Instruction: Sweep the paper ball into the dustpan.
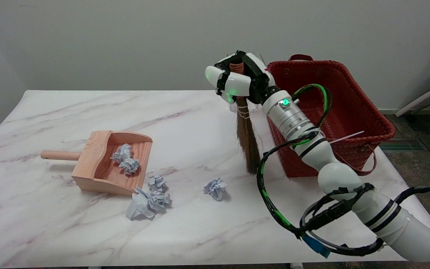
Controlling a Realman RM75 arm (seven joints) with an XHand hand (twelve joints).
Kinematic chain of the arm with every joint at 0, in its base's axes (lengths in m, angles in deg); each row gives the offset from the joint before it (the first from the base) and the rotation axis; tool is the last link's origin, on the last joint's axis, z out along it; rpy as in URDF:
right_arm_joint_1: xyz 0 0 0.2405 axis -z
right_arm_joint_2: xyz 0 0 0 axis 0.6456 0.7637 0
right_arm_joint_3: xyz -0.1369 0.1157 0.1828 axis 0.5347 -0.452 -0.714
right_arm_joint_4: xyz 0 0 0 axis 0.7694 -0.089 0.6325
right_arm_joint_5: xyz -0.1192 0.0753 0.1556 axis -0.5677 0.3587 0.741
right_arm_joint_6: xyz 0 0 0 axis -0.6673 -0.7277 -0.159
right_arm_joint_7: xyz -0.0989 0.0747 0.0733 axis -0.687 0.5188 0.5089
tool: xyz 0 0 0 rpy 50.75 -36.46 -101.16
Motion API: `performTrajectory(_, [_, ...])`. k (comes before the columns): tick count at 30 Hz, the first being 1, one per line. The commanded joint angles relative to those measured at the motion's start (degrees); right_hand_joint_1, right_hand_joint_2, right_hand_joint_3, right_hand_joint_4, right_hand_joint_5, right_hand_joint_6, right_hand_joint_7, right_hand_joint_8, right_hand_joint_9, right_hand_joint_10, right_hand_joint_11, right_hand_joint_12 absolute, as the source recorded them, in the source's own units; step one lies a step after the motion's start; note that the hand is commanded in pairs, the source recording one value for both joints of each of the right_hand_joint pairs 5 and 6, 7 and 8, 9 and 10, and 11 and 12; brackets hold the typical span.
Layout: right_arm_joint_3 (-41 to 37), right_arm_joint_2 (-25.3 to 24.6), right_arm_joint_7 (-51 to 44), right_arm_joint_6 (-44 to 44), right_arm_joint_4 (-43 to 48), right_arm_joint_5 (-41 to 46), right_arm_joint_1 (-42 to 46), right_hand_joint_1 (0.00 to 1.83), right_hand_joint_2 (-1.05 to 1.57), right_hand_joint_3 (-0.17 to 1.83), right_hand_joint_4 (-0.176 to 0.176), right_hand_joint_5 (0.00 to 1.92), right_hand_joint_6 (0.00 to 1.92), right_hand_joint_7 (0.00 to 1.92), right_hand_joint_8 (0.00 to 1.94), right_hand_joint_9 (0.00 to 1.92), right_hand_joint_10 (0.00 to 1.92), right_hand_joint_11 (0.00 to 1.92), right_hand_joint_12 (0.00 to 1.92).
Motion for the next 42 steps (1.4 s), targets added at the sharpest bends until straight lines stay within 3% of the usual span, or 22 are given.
performTrajectory(1, [9.66, -0.98, -6.95, -11.68, 3.77, 1.30, 8.44, 0.97, 1.43, 1.21, 0.000, 1.92, 1.92, 1.92, 1.92, 1.92, 1.92, 1.84, 1.84])
performTrajectory(6, [9.54, -2.91, -18.63, -16.20, 4.54, 2.25, 10.84, 0.97, 1.44, 1.21, 0.000, 1.92, 1.92, 1.92, 1.92, 1.92, 1.92, 1.84, 1.84])
performTrajectory(22, [14.24, -6.73, -33.17, -26.41, 7.22, 8.14, 11.73, 0.97, 1.46, 1.21, 0.000, 1.92, 1.92, 1.92, 1.92, 1.92, 1.92, 1.83, 1.83])
performTrajectory(32, [19.65, -9.07, -36.26, -29.26, 9.10, 8.12, 12.42, 0.97, 1.47, 1.22, 0.000, 1.92, 1.92, 1.92, 1.92, 1.92, 1.92, 1.83, 1.83])
performTrajectory(42, [19.39, -14.40, -36.02, -28.42, 6.10, 8.81, 10.61, 0.97, 1.46, 1.25, 0.000, 1.92, 1.92, 1.92, 1.92, 1.92, 1.92, 1.83, 1.83])
